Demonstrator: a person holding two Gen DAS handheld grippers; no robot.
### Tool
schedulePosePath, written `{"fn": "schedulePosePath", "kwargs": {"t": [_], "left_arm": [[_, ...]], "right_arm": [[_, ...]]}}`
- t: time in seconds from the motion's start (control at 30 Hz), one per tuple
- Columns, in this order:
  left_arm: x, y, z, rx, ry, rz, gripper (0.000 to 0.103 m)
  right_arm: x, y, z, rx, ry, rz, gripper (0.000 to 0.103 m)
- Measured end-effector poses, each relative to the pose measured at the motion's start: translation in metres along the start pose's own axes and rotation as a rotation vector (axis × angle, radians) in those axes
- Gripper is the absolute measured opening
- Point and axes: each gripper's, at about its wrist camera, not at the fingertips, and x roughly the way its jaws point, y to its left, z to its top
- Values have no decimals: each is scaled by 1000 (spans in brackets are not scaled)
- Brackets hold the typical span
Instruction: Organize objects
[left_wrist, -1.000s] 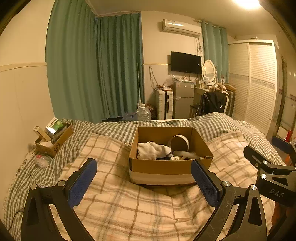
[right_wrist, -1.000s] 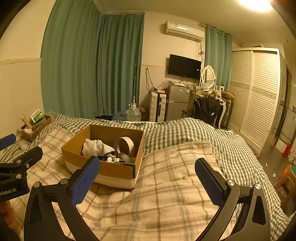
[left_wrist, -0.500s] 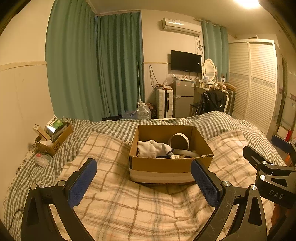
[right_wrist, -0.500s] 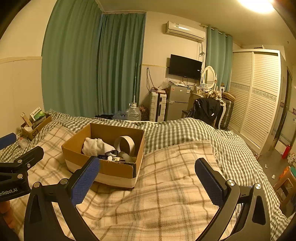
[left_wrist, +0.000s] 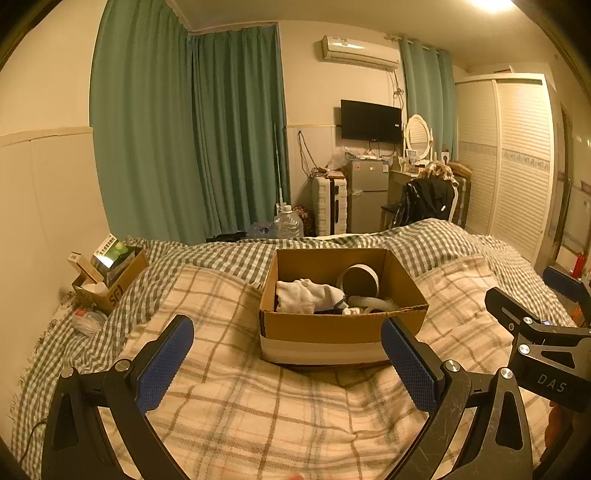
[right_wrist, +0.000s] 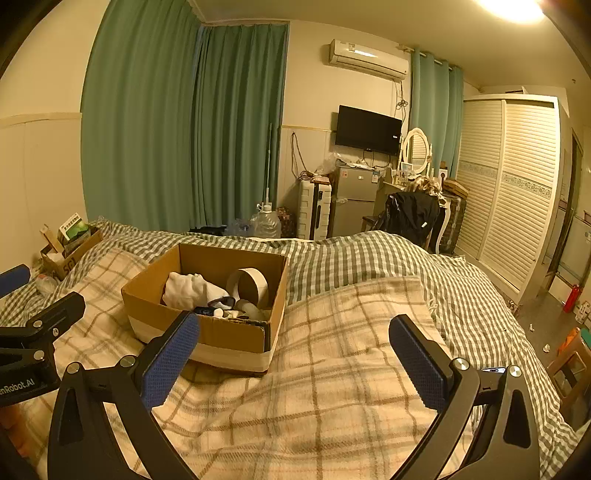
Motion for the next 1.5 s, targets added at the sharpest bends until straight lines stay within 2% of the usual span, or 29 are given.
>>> {"fn": "schedulePosePath", "kwargs": {"t": [1.5], "left_arm": [[-1, -3, -2, 11, -8, -7, 103]], "right_arm": [[4, 5, -7, -1, 14, -4, 103]]}}
